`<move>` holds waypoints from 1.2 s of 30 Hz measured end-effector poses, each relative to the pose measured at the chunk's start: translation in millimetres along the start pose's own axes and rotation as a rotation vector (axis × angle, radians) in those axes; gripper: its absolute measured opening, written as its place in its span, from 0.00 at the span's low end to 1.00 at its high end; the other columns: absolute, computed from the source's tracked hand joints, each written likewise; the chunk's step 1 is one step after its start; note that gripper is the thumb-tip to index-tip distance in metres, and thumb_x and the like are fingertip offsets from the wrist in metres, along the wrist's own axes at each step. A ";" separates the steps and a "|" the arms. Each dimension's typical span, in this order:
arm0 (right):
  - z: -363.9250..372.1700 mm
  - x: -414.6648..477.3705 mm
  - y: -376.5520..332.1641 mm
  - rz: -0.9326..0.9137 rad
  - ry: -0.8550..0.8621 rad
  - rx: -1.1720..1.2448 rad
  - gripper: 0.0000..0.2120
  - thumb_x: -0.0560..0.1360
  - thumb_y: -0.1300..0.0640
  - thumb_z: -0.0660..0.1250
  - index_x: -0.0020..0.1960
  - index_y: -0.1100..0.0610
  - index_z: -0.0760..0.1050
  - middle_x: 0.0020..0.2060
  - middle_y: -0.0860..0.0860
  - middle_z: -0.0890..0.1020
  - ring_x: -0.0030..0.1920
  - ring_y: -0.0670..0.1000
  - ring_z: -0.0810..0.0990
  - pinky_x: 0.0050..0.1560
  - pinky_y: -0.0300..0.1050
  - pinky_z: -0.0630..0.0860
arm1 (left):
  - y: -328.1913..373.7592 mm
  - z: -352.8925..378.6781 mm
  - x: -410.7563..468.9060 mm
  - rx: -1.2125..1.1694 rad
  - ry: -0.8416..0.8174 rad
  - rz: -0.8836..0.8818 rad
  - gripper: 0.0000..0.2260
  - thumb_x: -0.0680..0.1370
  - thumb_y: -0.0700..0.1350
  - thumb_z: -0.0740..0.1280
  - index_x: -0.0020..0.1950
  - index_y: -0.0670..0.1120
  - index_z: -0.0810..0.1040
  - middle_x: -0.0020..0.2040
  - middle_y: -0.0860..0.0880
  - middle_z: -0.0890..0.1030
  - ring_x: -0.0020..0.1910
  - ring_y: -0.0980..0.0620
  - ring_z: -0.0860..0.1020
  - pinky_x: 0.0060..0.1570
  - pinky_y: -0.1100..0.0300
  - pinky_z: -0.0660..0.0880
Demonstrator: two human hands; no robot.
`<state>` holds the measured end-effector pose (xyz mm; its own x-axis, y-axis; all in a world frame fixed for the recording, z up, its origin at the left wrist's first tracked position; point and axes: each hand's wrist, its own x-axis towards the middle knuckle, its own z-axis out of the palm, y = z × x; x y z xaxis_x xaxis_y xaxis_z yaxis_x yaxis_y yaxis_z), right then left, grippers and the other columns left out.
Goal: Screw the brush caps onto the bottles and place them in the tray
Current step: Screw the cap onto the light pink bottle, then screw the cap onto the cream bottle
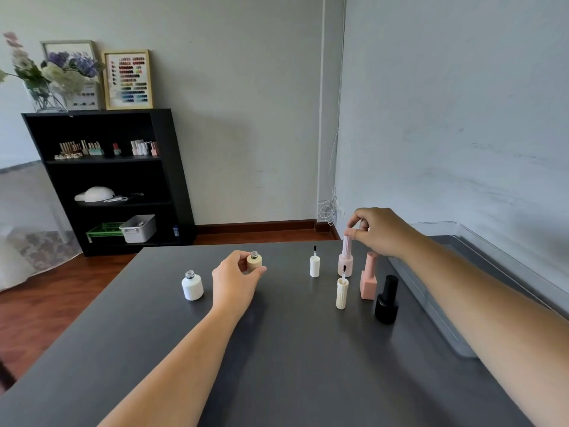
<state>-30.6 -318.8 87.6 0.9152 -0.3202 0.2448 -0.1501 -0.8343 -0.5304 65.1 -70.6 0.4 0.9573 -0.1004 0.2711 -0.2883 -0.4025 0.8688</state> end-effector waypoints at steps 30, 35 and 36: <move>100.4 -97.0 -26.9 0.328 0.299 0.150 0.08 0.76 0.59 0.66 0.47 0.65 0.76 0.58 0.60 0.78 0.60 0.57 0.77 0.44 0.41 0.69 | 2.2 -24.8 -90.7 -0.051 -0.143 0.082 0.10 0.68 0.44 0.75 0.42 0.56 0.77 0.42 0.59 0.80 0.46 0.60 0.78 0.42 0.72 0.68; 99.0 -103.3 -29.9 0.220 0.294 0.247 0.08 0.76 0.59 0.66 0.38 0.56 0.71 0.68 0.61 0.71 0.71 0.53 0.66 0.38 0.28 0.65 | 1.1 -22.8 -90.0 -0.061 -0.157 0.132 0.10 0.69 0.45 0.75 0.45 0.58 0.78 0.44 0.61 0.81 0.47 0.65 0.77 0.44 0.71 0.69; 98.3 -106.2 -30.8 0.188 0.287 0.267 0.08 0.76 0.58 0.66 0.38 0.56 0.72 0.60 0.62 0.77 0.69 0.54 0.68 0.36 0.24 0.65 | 1.3 -22.3 -90.0 -0.055 -0.157 0.148 0.10 0.70 0.45 0.74 0.46 0.58 0.78 0.45 0.61 0.81 0.48 0.64 0.77 0.45 0.70 0.70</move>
<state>-86.4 -215.0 -1.8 0.7343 -0.5987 0.3201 -0.1671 -0.6164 -0.7695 -21.9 -41.8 -13.6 0.8950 -0.2970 0.3330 -0.4223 -0.3229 0.8470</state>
